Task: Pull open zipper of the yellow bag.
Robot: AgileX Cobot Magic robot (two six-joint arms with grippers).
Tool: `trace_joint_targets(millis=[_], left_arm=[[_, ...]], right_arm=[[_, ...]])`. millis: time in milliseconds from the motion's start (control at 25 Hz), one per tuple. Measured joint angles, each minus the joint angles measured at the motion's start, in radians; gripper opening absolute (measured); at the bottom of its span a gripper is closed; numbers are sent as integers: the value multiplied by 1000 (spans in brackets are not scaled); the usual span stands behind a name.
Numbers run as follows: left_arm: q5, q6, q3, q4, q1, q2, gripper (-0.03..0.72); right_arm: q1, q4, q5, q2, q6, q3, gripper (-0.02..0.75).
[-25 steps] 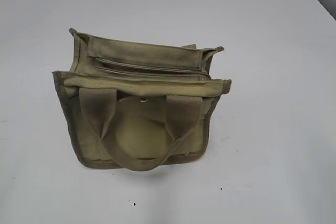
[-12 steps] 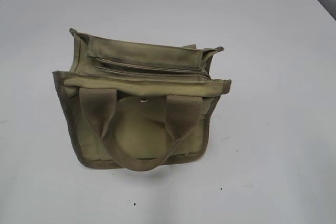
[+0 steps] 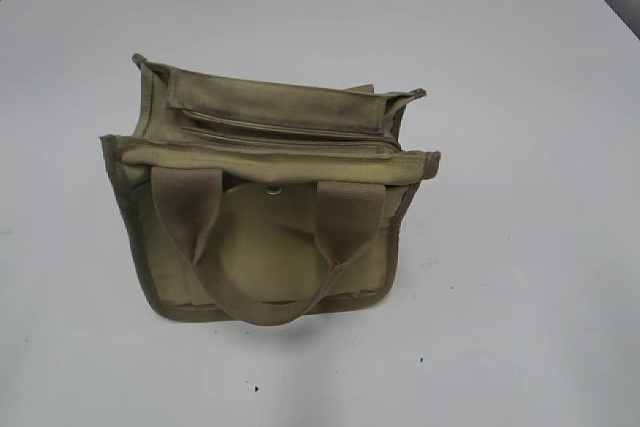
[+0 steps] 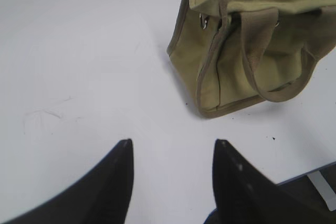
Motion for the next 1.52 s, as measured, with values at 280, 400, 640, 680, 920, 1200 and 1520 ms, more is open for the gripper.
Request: trace_joint_targets(millis=[280, 400, 640, 680, 920, 1200, 1520], left_arm=[[0, 0, 0, -1, 181, 0, 382], [-1, 0, 0, -1, 261, 0, 382], [0, 0, 0, -1, 277, -23, 382], [-1, 0, 0, -1, 277, -24, 382], [-1, 0, 0, -1, 277, -24, 382], [-1, 0, 0, -1, 277, -24, 382], [-1, 0, 0, -1, 277, -24, 381]], right_arm=[[-195, 2, -1, -65, 0, 0, 586], [-239, 2, -1, -139, -1, 0, 586], [-245, 33, -2, -280, -1, 0, 586], [-245, 41, -3, -299, -1, 0, 586], [-253, 53, -4, -308, -1, 1, 586], [-282, 84, -6, -308, -1, 1, 586], [-282, 102, -7, -308, -1, 1, 586]])
